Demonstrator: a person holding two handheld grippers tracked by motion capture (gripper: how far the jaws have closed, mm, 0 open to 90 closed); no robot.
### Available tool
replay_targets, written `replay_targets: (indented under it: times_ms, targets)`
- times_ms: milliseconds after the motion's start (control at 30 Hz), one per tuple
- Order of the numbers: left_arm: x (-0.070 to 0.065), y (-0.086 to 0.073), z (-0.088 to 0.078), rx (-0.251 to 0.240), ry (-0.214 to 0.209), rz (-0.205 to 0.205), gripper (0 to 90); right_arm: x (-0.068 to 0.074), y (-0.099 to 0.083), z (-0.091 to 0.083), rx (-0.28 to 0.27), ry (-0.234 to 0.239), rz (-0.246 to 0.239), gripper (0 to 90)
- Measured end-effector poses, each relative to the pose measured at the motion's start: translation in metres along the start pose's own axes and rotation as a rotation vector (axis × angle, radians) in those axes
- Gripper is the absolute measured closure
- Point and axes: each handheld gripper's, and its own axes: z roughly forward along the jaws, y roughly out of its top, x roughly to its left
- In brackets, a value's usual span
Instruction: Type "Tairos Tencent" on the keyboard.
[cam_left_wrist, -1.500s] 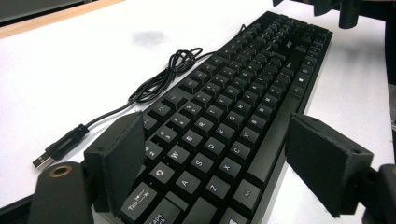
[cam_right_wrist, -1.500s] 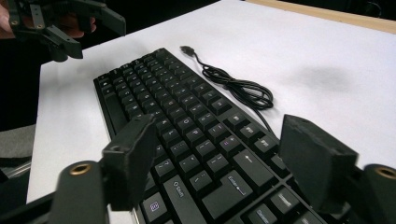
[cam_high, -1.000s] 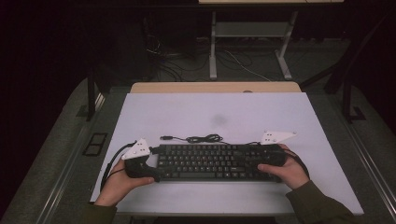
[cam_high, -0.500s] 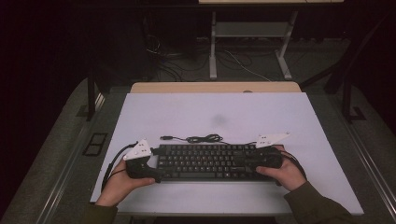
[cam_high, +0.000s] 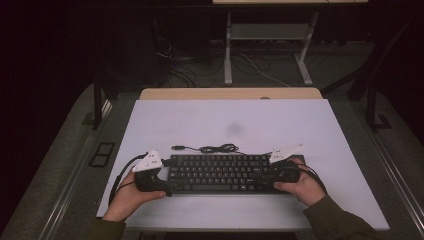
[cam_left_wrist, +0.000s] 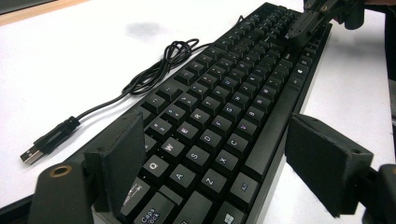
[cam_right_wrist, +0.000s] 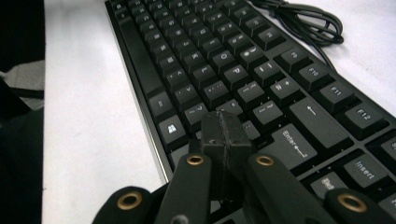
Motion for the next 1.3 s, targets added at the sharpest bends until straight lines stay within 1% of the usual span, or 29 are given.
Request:
replay_targets:
  times_ms: [300, 433, 467, 667, 900, 1100, 1133, 1167, 1300]
  targets:
    - [-0.001, -0.001, 0.001, 0.003, -0.001, -0.002, 19.2, 0.000, -0.002, 0.003, 0.028, -0.022, -0.016, 89.6]
    - [0.000, -0.001, 0.000, -0.003, 0.000, -0.002, 19.2, 0.000, -0.002, 0.004, 0.030, -0.024, -0.021, 89.6]
    - [0.000, 0.000, 0.000, 0.000, 0.000, 0.000, 19.2, 0.001, -0.002, 0.004, 0.041, -0.029, -0.021, 89.6]
    - [-0.001, 0.001, 0.001, 0.000, 0.000, 0.003, 19.2, 0.001, -0.003, 0.005, 0.040, -0.028, -0.018, 89.6]
    - [0.000, 0.002, 0.006, -0.004, -0.007, 0.005, 20.4, 0.001, -0.004, 0.005, 0.039, -0.025, -0.015, 89.6]
    - [0.002, 0.004, 0.010, -0.026, -0.010, -0.003, 27.1, 0.000, -0.004, 0.006, 0.036, -0.025, -0.012, 89.6]
    - [0.002, 0.005, 0.011, -0.024, -0.008, -0.004, 30.5, 0.000, -0.004, 0.006, 0.036, -0.026, -0.011, 89.6]
    - [0.003, 0.005, 0.012, -0.025, -0.007, -0.005, 30.5, 0.000, -0.004, 0.006, 0.036, -0.026, -0.011, 89.6]
    - [0.004, 0.007, 0.016, -0.020, -0.008, -0.012, 39.5, 0.000, -0.003, 0.006, 0.037, -0.025, -0.009, 89.6]
